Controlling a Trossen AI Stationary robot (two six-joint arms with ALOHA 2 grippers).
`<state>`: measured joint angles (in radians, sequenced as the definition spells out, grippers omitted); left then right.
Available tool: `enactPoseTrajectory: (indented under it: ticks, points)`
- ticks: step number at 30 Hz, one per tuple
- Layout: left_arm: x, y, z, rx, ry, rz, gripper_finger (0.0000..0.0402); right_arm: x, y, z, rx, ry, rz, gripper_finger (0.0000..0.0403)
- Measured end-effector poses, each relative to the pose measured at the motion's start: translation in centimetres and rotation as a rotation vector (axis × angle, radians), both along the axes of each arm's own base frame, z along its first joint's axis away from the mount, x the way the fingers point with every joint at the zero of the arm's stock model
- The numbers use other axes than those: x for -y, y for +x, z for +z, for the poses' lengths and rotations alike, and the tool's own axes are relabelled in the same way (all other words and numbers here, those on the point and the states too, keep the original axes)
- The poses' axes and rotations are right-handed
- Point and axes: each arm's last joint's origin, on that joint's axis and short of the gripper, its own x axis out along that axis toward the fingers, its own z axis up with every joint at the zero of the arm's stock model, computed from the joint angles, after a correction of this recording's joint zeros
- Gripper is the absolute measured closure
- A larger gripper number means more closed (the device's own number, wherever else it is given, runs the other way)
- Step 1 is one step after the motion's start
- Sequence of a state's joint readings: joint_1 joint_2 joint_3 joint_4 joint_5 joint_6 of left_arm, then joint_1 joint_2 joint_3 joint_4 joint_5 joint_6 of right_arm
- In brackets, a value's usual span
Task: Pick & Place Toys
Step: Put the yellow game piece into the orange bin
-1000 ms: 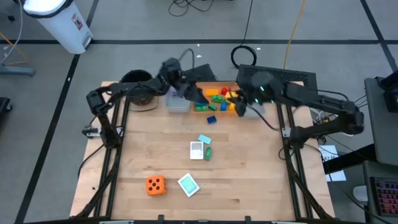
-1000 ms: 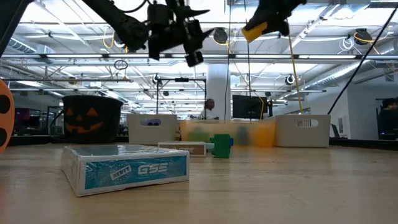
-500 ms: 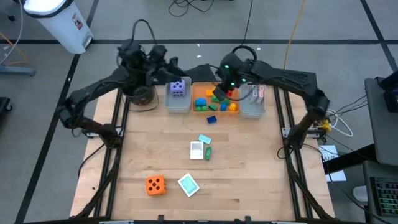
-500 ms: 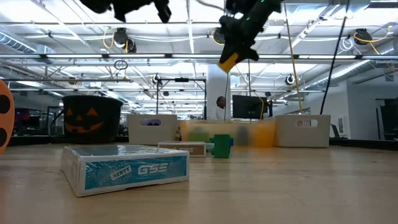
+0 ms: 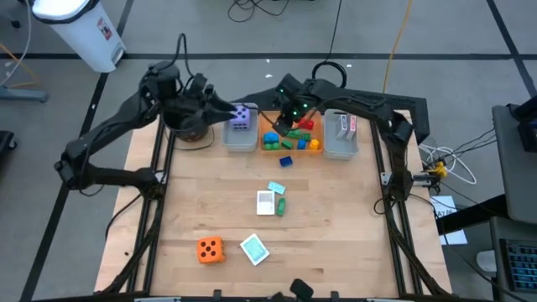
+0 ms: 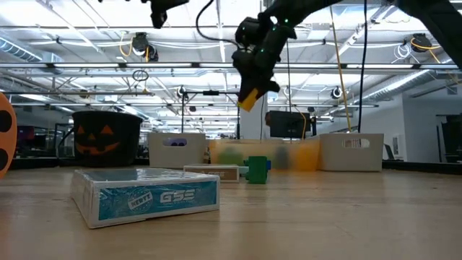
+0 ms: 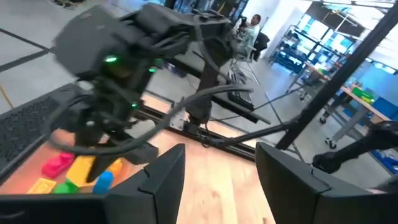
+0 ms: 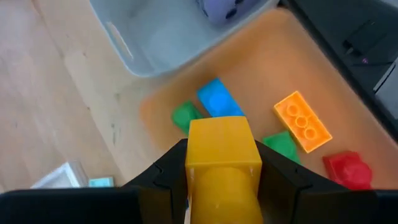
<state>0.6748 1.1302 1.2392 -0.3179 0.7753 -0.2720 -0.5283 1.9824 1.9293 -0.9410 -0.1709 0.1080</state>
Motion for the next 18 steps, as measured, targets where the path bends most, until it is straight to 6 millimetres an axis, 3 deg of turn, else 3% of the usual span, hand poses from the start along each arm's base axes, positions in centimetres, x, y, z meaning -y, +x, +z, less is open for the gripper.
enactPoseTrajectory:
  ticks: [8, 18]
  points:
    - [1.2, 0.2, 0.3, 0.0, 0.004, 0.0, 0.0199, 1.5, 0.3, -2.9, -0.092, 0.0, 0.053, 0.0275]
    - [1.7, 0.8, 0.2, -0.016, 0.017, 0.083, 0.0199, 2.0, 1.5, -5.8, -0.147, -0.038, 0.12, 0.0275]
